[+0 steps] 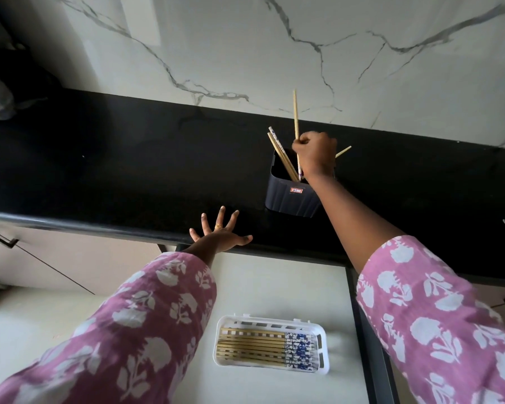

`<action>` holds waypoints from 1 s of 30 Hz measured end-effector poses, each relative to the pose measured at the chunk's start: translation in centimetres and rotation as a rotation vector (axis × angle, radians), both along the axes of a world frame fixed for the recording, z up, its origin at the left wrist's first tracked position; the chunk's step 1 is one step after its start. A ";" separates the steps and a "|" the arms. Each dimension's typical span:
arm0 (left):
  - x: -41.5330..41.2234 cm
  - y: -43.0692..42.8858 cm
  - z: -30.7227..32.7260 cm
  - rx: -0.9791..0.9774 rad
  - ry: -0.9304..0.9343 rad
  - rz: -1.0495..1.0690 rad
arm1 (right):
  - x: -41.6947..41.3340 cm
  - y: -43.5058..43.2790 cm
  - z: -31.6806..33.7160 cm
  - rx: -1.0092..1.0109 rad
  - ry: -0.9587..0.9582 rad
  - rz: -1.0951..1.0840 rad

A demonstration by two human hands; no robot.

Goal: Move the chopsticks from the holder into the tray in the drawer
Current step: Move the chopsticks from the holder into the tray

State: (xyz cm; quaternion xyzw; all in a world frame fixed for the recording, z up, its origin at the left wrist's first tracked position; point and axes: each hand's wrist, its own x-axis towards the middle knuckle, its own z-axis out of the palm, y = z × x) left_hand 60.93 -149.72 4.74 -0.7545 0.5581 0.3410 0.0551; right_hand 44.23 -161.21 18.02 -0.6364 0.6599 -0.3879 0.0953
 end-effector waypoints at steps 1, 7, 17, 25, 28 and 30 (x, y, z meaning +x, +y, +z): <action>0.0 0.0 0.0 -0.001 -0.001 0.001 | -0.3 0.3 0.6 -0.038 -0.058 0.009; 0.0 0.4 0.4 -0.017 0.019 0.001 | -2.4 2.4 3.9 -0.151 -0.410 -0.022; -0.3 0.9 0.7 -0.051 0.022 0.013 | -4.3 8.5 4.0 -0.177 -0.897 0.133; -0.2 0.6 0.1 -0.053 0.012 0.018 | -3.0 16.3 -9.0 0.308 -0.452 0.368; -0.2 0.5 -0.1 -0.048 0.017 0.007 | -2.3 19.7 -14.0 0.471 -0.156 0.532; 0.0 0.3 -0.2 -0.042 0.017 0.001 | -1.8 21.4 -16.4 0.535 0.074 0.650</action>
